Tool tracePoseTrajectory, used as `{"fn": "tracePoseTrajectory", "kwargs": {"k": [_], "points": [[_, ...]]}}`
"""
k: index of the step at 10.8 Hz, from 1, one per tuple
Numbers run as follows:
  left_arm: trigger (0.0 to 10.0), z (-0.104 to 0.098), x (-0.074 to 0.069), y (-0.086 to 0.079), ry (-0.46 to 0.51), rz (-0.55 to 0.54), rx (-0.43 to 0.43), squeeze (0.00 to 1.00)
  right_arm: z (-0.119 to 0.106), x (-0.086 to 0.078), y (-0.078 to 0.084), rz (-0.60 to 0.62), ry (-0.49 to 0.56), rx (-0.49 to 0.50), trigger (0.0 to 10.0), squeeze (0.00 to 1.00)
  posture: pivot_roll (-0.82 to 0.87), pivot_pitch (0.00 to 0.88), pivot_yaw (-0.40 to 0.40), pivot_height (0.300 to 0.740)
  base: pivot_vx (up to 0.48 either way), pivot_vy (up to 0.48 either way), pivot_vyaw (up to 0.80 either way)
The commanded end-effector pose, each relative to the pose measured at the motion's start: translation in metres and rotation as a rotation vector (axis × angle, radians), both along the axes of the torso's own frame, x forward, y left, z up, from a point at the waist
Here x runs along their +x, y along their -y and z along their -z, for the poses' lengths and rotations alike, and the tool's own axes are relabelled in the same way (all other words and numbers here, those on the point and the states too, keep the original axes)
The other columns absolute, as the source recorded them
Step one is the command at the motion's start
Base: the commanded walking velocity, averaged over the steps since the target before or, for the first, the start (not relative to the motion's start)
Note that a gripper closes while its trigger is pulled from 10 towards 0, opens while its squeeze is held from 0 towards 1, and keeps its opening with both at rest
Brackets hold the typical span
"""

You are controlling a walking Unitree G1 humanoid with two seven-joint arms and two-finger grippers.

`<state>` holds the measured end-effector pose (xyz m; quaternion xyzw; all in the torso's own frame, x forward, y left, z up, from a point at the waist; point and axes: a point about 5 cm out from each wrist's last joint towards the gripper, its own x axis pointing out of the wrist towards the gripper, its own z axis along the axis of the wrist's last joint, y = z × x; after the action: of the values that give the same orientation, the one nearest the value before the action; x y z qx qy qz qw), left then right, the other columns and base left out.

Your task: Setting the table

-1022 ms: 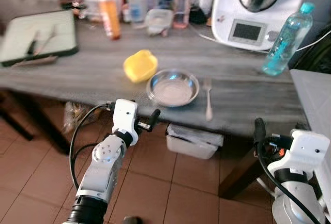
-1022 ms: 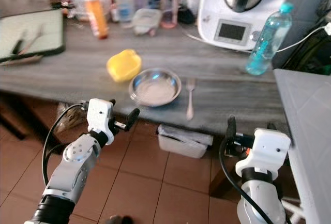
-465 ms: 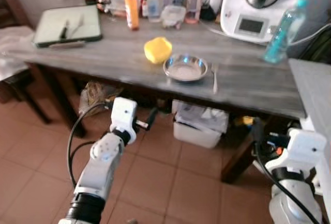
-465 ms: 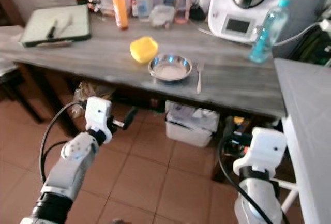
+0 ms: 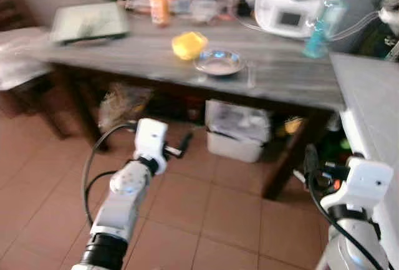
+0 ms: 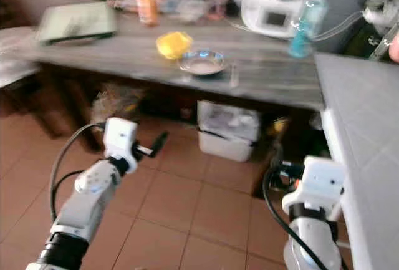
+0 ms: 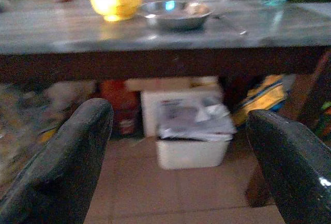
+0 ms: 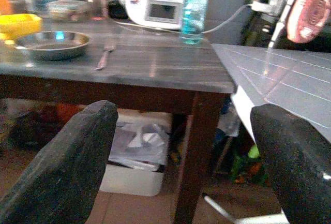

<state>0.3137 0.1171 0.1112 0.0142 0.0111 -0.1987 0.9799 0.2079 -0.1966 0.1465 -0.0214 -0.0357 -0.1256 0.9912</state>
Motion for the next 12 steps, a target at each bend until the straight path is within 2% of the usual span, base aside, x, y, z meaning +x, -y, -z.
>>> {"fn": "tracePoseTrajectory", "kwargs": {"k": [1,4,7,9,12], "points": [[10.0,0.001,0.000,0.005,-0.001,0.015,0.010,0.00,0.000,-0.001,0.003,0.017,-0.006,-0.009,10.0,0.00,-0.05,0.077,0.011,0.740,-0.311,0.000,0.00],[10.0,0.000,0.000,0.007,0.014,0.028,0.014,0.00,0.000,0.000,0.002,0.022,-0.002,-0.008,10.0,0.00,-0.05,0.076,0.014,0.740,-0.290,0.000,0.00],[10.0,-0.004,-0.003,0.015,0.017,0.124,-0.053,0.00,0.000,0.000,0.004,0.034,-0.001,-0.016,10.0,0.00,-0.05,0.074,0.017,0.740,0.000,0.000,0.00],[10.0,-0.004,-0.006,0.020,0.021,0.159,-0.058,0.00,-0.001,0.000,0.007,0.043,0.002,-0.024,10.0,0.00,-0.05,0.074,0.016,0.740,0.000,0.000,0.00],[10.0,-0.008,-0.008,0.030,0.038,0.208,-0.096,0.00,-0.010,0.000,0.007,0.034,0.033,-0.117,10.0,0.00,-0.06,0.070,0.012,0.740,0.000,-0.111,0.00]]}}
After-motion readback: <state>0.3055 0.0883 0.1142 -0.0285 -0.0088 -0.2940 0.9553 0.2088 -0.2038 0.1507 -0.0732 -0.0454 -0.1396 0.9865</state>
